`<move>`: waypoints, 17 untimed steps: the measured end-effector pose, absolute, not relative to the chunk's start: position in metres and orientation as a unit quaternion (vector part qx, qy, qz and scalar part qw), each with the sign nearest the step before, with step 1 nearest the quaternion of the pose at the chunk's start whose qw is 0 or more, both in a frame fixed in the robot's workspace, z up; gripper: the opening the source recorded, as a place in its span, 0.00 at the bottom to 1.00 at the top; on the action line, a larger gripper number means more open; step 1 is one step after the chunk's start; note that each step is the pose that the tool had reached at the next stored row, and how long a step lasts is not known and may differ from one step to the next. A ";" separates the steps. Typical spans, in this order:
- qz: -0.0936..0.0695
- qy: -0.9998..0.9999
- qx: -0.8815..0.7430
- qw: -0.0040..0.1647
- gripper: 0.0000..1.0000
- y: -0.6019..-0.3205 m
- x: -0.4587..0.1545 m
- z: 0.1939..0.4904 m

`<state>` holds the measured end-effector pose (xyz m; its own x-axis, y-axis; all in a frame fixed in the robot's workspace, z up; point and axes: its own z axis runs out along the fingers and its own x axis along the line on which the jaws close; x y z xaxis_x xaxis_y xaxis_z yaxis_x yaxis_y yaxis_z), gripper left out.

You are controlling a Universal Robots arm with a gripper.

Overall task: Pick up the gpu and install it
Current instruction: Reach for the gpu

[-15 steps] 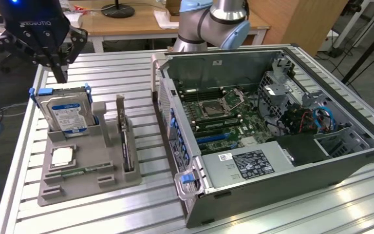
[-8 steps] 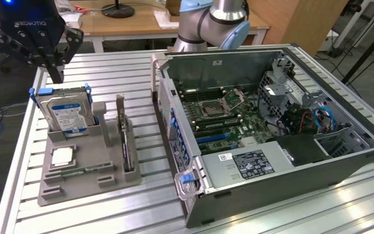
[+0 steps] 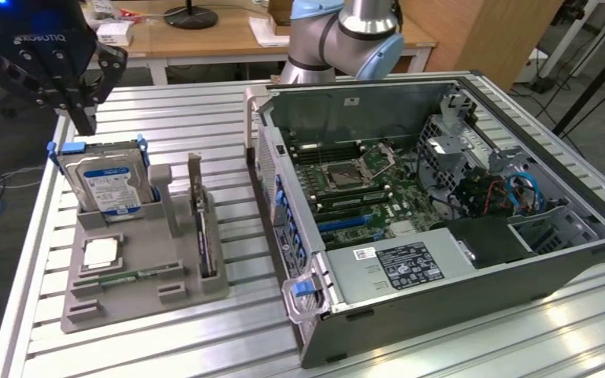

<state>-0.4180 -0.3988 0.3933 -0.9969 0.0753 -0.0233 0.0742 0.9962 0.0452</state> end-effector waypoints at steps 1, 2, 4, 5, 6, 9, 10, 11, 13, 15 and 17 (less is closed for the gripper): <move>0.022 0.999 0.037 0.012 0.11 -0.399 -0.419 0.393; 0.022 0.999 0.037 0.012 0.11 -0.399 -0.420 0.393; 0.022 0.999 0.037 0.012 0.11 -0.399 -0.422 0.393; 0.022 0.999 0.037 0.012 0.11 -0.399 -0.423 0.393; 0.022 0.999 0.037 0.012 0.11 -0.399 -0.424 0.393; 0.022 0.999 0.037 0.012 0.11 -0.399 -0.426 0.393; 0.022 0.999 0.037 0.013 0.11 -0.399 -0.427 0.393; 0.022 0.999 0.037 0.012 0.11 -0.399 -0.428 0.393; 0.022 0.999 0.037 0.012 0.11 -0.399 -0.430 0.393; 0.022 0.999 0.037 0.012 0.11 -0.399 -0.432 0.393; 0.022 0.999 0.037 0.012 0.11 -0.399 -0.433 0.393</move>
